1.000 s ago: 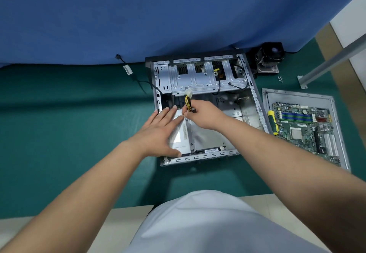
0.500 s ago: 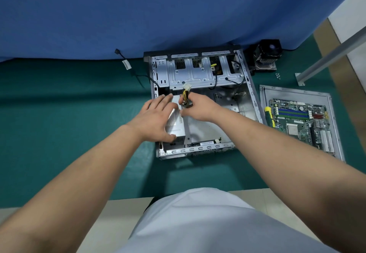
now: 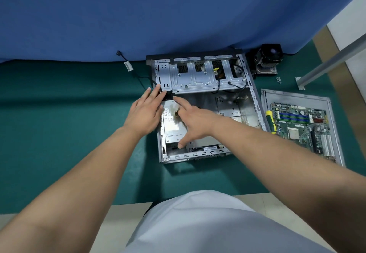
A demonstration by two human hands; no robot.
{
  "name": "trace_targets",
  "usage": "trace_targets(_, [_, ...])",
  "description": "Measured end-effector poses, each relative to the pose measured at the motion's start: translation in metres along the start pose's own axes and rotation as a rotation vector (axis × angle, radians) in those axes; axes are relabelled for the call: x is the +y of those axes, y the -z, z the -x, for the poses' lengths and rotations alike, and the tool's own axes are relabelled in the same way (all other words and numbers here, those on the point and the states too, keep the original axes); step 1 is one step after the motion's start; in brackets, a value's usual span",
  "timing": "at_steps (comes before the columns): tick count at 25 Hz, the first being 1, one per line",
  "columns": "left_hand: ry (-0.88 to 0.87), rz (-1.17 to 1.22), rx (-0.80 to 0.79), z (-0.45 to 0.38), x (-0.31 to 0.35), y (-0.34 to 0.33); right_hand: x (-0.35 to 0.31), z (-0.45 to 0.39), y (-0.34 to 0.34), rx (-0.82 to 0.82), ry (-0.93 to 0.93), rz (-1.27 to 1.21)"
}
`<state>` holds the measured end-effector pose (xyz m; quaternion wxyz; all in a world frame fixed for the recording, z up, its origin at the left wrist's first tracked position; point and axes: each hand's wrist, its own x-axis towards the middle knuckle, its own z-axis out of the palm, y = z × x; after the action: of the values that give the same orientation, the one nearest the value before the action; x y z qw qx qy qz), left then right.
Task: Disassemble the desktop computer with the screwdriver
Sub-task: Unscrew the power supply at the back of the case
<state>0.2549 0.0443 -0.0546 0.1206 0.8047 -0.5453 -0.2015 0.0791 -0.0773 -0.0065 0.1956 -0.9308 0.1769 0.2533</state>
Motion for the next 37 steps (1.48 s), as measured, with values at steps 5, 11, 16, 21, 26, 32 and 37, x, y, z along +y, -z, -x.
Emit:
trace_targets(5, [0.035,-0.117,-0.021,-0.016,-0.011,0.005,-0.015,-0.018,0.008,-0.081,-0.106,0.131])
trace_targets(11, [0.052,-0.046,-0.029,-0.018,-0.013,-0.002,-0.012,-0.025,-0.002,-0.057,-0.075,0.087])
trace_targets(16, [0.05,-0.002,-0.044,-0.019,-0.015,-0.006,-0.01,-0.026,-0.007,-0.021,-0.049,0.07])
trace_targets(21, [0.046,0.017,-0.035,-0.019,-0.019,-0.008,-0.019,-0.022,-0.003,0.001,-0.055,0.117])
trace_targets(26, [0.042,0.031,-0.03,-0.02,-0.019,-0.009,-0.016,-0.022,0.007,-0.004,-0.075,0.123])
trace_targets(32, [0.052,0.028,-0.043,-0.019,-0.019,-0.008,-0.013,-0.021,-0.006,0.006,-0.043,0.084])
trace_targets(37, [0.056,0.021,-0.048,-0.017,-0.014,-0.004,-0.003,-0.013,-0.006,0.01,-0.058,-0.009])
